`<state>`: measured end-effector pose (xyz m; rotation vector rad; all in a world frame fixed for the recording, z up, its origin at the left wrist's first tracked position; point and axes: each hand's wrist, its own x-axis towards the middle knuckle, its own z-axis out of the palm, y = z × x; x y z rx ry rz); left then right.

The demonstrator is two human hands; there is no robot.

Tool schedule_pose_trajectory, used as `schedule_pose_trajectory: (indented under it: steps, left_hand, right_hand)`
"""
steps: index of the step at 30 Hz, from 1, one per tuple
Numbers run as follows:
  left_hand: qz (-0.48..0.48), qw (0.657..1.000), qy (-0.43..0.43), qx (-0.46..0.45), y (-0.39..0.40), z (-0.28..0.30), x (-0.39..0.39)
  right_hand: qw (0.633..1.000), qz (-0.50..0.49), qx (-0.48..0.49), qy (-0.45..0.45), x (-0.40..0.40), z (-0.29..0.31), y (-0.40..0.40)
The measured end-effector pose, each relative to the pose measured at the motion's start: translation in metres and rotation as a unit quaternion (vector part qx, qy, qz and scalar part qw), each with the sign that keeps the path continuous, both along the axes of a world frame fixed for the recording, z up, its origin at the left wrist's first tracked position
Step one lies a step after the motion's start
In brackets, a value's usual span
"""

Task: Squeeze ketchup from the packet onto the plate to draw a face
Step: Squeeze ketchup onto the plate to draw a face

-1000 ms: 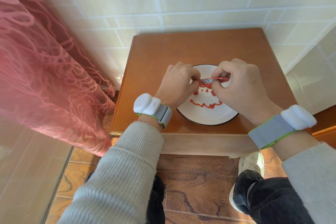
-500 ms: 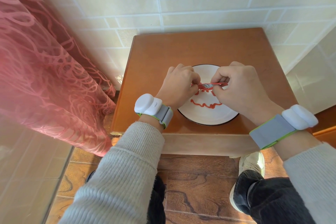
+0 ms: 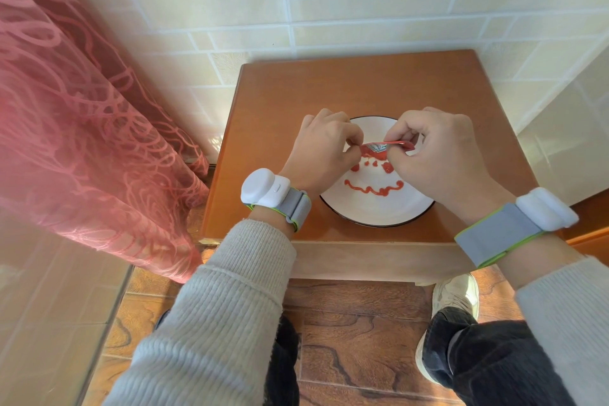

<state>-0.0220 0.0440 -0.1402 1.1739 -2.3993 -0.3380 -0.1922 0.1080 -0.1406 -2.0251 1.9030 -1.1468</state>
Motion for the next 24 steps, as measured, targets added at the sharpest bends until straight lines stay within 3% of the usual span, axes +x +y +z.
schedule_pose_trajectory:
  steps: [11, 24]
  left_hand:
    - [0.007, 0.998, 0.055, 0.037, -0.002, 0.004, 0.004]
    - [-0.060, 0.993, 0.083, 0.054, 0.005, 0.008, -0.002]
  right_hand:
    - [1.000, 0.000, -0.014, 0.015, -0.012, 0.001, -0.003]
    - [0.996, 0.058, -0.062, 0.016, -0.005, 0.000, -0.004]
